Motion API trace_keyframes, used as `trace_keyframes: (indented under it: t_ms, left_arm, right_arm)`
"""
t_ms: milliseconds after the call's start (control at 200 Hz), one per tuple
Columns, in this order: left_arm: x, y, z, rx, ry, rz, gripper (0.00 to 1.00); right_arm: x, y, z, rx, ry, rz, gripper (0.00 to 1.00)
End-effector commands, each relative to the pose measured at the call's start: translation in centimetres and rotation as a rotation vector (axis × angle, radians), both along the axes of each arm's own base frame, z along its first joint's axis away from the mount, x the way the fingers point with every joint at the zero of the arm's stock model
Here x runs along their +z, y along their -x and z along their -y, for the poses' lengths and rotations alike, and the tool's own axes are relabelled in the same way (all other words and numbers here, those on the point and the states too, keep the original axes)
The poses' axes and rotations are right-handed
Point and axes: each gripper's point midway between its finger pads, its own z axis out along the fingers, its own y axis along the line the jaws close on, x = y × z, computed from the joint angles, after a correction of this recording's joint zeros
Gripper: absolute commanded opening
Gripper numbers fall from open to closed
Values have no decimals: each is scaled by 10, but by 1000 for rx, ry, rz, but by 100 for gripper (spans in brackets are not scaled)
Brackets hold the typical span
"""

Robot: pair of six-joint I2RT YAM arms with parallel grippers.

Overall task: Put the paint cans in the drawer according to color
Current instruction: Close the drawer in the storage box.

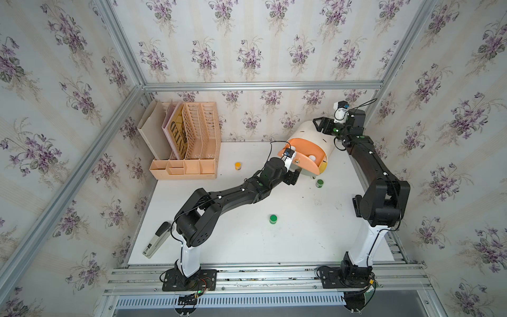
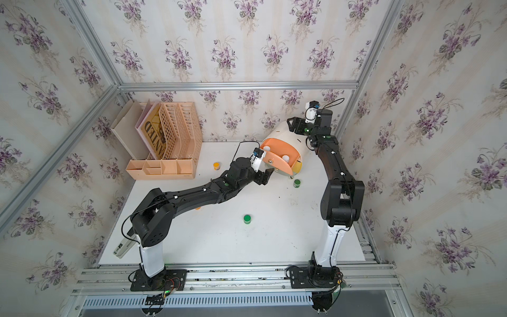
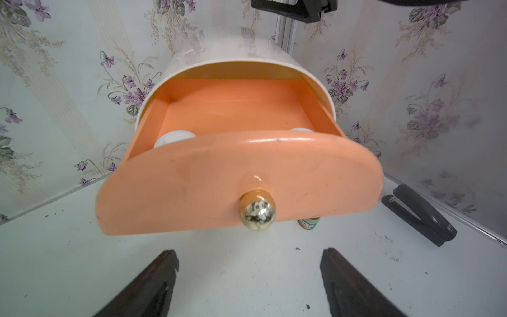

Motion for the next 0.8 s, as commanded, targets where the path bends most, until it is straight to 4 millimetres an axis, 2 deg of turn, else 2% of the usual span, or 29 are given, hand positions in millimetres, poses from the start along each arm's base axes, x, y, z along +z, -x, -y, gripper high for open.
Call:
trace_keyframes:
  t_ms: [0, 480, 794]
  left_arm:
    - [8, -10, 6, 24, 37, 18, 80]
    - [7, -32, 21, 67, 77, 35, 45]
    - [13, -47, 37, 59, 93, 58, 42]
  right_arm:
    - [4, -2, -2, 24, 11, 25, 82]
    - [-14, -1, -4, 35, 1, -14, 77]
    - [-27, -1, -3, 37, 22, -36, 76]
